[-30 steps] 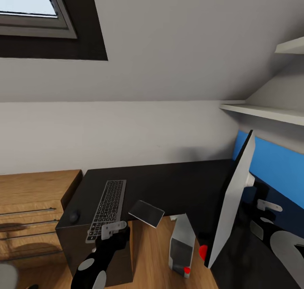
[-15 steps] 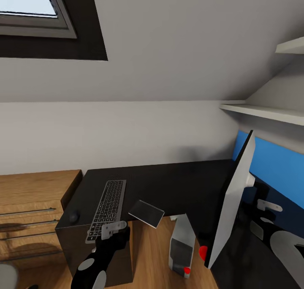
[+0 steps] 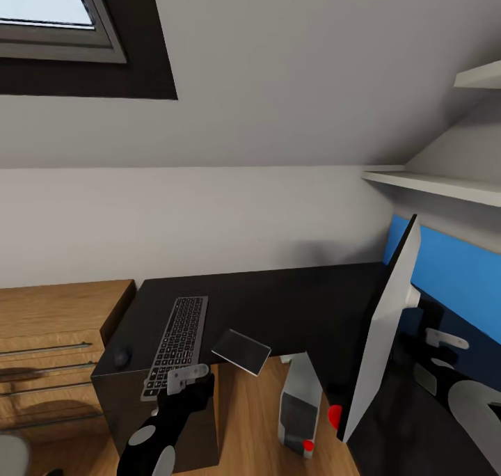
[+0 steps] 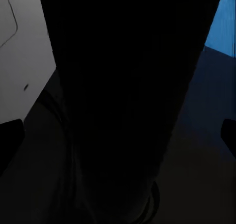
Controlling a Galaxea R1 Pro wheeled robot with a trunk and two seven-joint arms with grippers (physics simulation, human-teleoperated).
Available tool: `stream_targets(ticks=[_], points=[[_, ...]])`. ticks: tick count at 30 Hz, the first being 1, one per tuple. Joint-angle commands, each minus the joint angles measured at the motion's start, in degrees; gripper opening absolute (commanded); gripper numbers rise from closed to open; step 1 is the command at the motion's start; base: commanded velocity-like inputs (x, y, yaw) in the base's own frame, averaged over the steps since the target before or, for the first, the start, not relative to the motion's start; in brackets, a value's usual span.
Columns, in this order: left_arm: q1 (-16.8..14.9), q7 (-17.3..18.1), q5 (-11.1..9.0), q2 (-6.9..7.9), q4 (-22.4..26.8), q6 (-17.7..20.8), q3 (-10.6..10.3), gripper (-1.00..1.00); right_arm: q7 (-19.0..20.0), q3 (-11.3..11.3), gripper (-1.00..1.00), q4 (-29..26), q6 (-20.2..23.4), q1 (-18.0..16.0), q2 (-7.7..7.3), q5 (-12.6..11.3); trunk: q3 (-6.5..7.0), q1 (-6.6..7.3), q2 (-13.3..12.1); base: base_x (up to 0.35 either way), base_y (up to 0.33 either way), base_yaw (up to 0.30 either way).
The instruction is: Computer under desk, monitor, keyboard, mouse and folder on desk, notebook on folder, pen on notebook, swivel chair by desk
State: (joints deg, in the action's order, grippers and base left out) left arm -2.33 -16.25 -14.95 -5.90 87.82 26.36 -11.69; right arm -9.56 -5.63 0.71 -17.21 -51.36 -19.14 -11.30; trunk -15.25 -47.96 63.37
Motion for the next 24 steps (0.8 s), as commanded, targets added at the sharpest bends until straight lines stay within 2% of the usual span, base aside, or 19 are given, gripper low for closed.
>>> stream_targets(ticks=[1, 17, 18, 24], points=[[-0.05, -0.54, -0.61, 0.01, 0.07, 0.18, -0.08, 1.0, 0.07, -0.43, 1.0, 0.08, -0.28, -0.06, -0.08, -0.01, -0.08, -0.01, 0.05, 0.0, 0.0, 0.0], [-0.05, -0.54, -0.6, 0.01, -0.05, 0.15, -0.08, 1.0, 0.06, -0.43, 1.0, 0.08, -0.28, -0.06, -0.36, -0.13, -0.08, -0.01, 0.05, 0.031, -0.016, 0.0], [-0.05, -0.54, -0.61, 0.01, -0.07, 0.17, -0.08, 1.0, 0.06, -0.43, -1.0, 0.08, -0.28, -0.06, -0.37, -0.13, -0.08, -0.01, 0.05, 0.002, -0.001, 0.0], [-0.05, -0.54, -0.61, 0.01, -0.09, 0.18, -0.08, 1.0, 0.06, -0.47, -1.0, 0.08, -0.28, -0.06, -0.37, -0.13, -0.08, -0.01, 0.05, 0.0, 0.0, 0.0]])
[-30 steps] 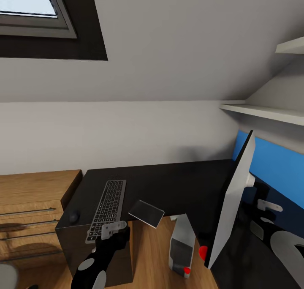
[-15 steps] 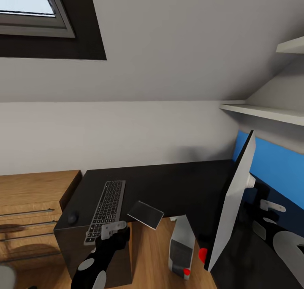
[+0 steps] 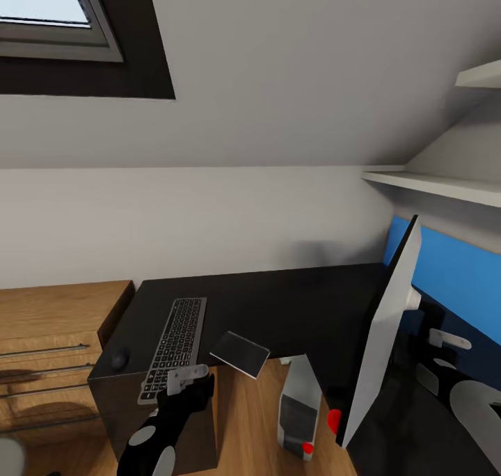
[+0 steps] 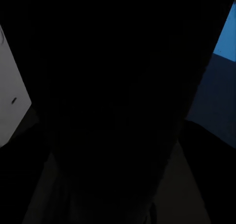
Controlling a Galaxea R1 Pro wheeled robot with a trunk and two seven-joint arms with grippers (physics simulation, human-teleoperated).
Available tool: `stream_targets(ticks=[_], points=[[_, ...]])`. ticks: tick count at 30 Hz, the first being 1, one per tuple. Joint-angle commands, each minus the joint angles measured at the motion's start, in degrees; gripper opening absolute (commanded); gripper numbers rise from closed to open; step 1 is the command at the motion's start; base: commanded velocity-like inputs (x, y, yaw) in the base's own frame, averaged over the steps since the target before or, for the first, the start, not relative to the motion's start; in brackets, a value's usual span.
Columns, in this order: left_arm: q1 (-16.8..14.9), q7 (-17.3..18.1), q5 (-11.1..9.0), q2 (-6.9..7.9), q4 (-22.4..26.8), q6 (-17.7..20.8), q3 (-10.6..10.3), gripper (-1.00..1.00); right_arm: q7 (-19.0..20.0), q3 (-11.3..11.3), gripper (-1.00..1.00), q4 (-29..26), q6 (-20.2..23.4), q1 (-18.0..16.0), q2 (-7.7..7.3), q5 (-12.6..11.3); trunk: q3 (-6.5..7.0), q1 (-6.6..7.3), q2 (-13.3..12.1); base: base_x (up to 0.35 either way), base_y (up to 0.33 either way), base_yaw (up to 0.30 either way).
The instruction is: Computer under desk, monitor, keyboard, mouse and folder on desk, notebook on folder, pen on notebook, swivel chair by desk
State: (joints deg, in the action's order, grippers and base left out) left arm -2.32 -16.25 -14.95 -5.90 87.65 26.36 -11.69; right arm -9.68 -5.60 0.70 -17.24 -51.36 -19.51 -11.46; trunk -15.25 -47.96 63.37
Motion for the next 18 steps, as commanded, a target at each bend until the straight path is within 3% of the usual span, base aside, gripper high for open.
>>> stream_targets(ticks=[1, 18], points=[[-0.05, -0.54, -0.61, 0.01, 0.07, 0.18, -0.09, 1.0, 0.19, -0.52, -1.0, 0.09, -0.25, -0.05, 0.0, 0.03, -0.08, -0.01, 0.05, 0.0, 0.0, 0.0], [-0.05, -0.54, -0.6, 0.01, 0.06, 0.18, -0.09, 1.0, 0.65, -0.39, -1.0, 0.09, -0.33, -0.05, 0.25, 0.26, -0.08, -0.01, 0.05, 0.0, 0.0, 0.0]])
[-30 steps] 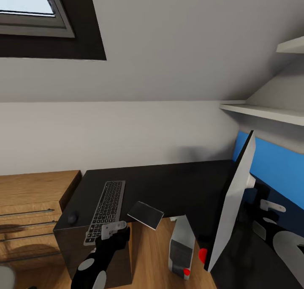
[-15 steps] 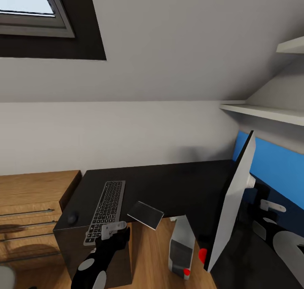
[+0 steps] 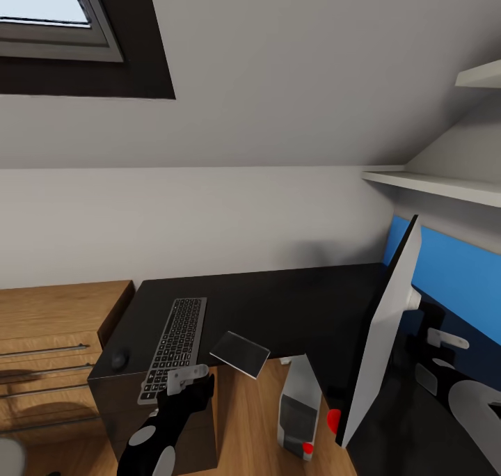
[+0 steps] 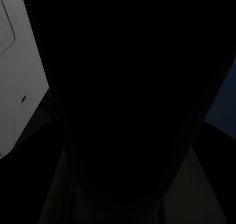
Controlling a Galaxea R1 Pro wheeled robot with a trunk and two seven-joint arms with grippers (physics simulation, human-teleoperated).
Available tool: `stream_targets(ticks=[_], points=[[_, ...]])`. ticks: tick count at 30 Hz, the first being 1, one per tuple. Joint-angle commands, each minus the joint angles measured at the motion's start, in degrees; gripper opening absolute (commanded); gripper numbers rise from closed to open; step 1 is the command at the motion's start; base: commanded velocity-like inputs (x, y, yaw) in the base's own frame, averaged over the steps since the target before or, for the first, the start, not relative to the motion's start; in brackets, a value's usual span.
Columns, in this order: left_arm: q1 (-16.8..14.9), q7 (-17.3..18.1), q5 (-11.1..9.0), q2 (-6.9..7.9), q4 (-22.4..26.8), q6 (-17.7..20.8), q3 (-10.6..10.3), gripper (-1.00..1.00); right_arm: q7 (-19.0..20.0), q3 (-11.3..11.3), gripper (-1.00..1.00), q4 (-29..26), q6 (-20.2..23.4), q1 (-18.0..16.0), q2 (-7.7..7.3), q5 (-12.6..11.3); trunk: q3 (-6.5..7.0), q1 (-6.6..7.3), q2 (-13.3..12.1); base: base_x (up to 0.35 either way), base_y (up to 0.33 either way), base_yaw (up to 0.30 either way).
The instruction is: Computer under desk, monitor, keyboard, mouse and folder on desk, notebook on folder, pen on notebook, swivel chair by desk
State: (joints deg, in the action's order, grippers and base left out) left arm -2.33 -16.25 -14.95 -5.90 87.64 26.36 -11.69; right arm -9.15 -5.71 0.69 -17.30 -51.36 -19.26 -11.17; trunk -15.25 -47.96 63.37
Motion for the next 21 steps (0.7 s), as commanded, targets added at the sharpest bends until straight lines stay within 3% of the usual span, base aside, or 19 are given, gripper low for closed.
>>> stream_targets(ticks=[1, 21], points=[[-0.05, -0.54, -0.61, 0.01, 0.08, 0.18, -0.08, 1.0, 0.14, -0.28, -1.0, 0.1, -0.27, -0.05, 0.01, -0.02, -0.08, -0.01, 0.05, 0.0, 0.0, 0.0], [-0.05, -0.54, -0.57, 0.01, -0.18, 0.18, -0.08, 1.0, 0.1, -0.18, -1.0, 0.1, -0.41, -0.05, 0.1, 0.09, -0.08, -0.01, 0.05, 0.0, 0.0, 0.0]])
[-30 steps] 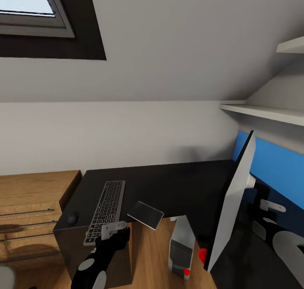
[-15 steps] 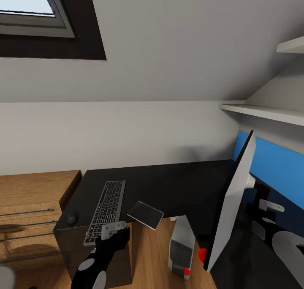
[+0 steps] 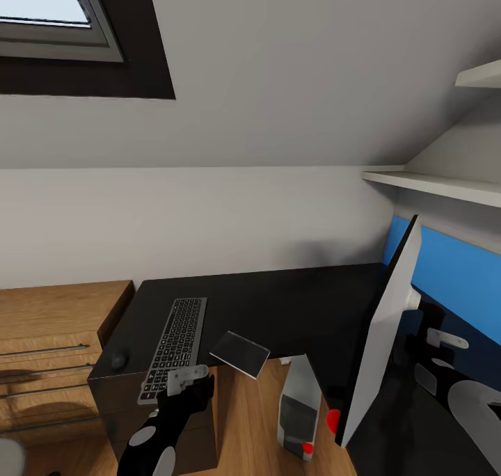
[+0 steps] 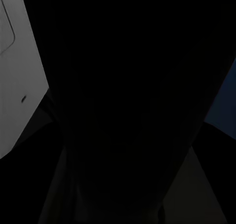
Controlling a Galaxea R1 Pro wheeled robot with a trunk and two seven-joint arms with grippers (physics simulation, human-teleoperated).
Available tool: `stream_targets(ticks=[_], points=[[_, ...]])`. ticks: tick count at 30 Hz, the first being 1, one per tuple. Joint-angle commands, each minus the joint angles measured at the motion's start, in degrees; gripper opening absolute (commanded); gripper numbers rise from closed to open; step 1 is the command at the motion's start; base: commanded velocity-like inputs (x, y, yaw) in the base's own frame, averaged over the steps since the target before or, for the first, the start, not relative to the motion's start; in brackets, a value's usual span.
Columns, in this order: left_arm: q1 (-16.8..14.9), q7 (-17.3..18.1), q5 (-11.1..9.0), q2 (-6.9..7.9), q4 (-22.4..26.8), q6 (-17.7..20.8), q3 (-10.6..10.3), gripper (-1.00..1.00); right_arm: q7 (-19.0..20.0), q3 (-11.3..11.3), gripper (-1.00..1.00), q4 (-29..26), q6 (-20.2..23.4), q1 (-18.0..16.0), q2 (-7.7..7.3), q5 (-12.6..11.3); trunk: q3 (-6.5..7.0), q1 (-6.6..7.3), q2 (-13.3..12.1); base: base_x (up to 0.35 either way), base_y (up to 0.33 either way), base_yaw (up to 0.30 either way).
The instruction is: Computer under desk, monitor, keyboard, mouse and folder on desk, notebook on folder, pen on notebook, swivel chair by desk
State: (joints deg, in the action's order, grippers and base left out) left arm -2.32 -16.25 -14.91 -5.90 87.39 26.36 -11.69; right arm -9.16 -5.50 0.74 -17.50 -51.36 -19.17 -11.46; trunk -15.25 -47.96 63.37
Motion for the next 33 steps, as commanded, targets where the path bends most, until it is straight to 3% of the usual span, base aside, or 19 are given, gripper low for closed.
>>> stream_targets(ticks=[1, 12, 33], points=[[-0.05, -0.54, -0.57, 0.01, 0.06, 0.18, -0.09, 1.0, 0.03, -0.39, -1.0, 0.05, -0.2, -0.06, 0.05, 0.39, -0.08, -0.01, 0.05, 0.0, 0.0, 0.0], [-0.05, -0.54, -0.6, 0.01, 0.06, 0.15, -0.09, 1.0, -0.14, -0.37, -1.0, 0.05, -0.12, -0.06, 0.09, 0.39, -0.08, -0.01, 0.05, -0.034, 0.0, 0.0], [-0.05, -0.54, -0.65, 0.01, 0.06, 0.18, -0.07, 1.0, -0.15, -0.36, -1.0, 0.05, -0.34, -0.06, 0.1, 0.39, -0.08, -0.01, 0.05, -0.32, 0.0, 0.0]])
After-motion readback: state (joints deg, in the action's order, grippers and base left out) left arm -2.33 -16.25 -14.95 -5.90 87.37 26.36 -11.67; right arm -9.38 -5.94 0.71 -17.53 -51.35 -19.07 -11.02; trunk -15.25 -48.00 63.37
